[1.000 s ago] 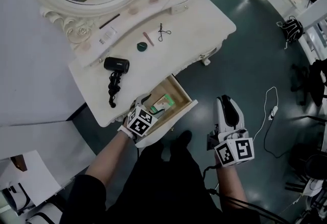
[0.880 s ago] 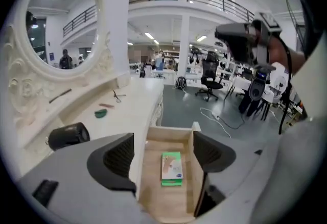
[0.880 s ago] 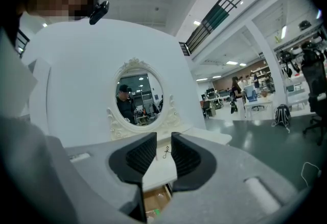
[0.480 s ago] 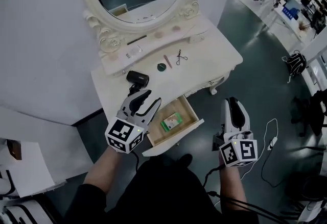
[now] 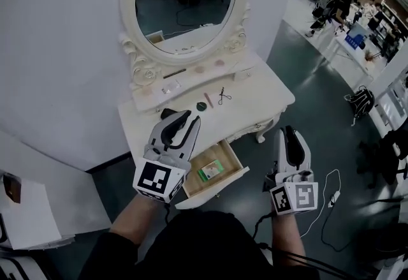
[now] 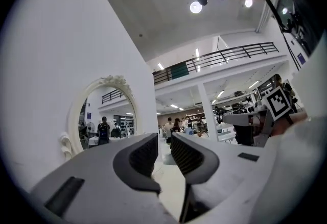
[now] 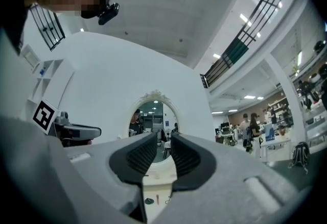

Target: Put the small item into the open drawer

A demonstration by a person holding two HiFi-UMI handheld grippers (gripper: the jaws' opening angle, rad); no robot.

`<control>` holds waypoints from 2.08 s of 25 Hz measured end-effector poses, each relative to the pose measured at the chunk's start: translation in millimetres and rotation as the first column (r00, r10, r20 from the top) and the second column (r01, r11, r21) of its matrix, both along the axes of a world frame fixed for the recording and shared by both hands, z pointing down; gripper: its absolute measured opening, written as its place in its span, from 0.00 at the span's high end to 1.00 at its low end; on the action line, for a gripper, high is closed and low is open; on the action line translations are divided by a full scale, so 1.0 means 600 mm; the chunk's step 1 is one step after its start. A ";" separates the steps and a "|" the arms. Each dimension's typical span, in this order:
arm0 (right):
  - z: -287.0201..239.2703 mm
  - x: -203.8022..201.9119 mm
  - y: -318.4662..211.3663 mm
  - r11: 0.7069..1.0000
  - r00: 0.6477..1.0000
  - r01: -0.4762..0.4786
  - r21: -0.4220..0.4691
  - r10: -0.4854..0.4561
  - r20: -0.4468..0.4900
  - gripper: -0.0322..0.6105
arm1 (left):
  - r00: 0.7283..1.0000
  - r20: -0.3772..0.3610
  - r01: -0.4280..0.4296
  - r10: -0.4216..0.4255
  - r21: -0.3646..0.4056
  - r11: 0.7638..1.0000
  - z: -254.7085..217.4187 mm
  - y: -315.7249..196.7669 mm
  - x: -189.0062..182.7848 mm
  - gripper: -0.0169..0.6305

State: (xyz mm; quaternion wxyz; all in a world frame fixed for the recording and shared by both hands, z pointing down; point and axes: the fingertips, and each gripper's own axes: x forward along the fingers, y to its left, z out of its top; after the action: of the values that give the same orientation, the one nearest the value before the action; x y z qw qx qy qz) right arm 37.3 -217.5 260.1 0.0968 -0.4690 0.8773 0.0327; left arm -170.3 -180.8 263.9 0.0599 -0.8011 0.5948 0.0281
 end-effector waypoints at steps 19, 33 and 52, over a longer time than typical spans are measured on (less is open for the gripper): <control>-0.023 0.029 0.019 0.999 1.000 -0.003 0.052 0.003 -0.001 0.84 | 1.000 0.009 0.028 -0.028 0.030 0.999 0.001 -0.001 0.022 0.85; -0.019 0.028 0.009 0.999 1.000 0.019 0.049 -0.020 0.004 0.86 | 0.999 0.033 0.022 -0.023 0.015 1.000 0.007 -0.009 0.036 0.85; -0.014 0.012 0.003 0.999 1.000 0.004 0.041 -0.003 -0.009 0.90 | 1.000 0.030 0.006 -0.006 -0.001 1.000 0.020 -0.021 0.018 0.85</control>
State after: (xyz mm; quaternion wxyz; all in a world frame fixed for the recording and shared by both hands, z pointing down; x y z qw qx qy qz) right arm 44.8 -215.4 251.9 0.1029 -0.4652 0.8776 0.0527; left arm -159.5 -193.6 275.9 0.0685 -0.7997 0.5963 0.0153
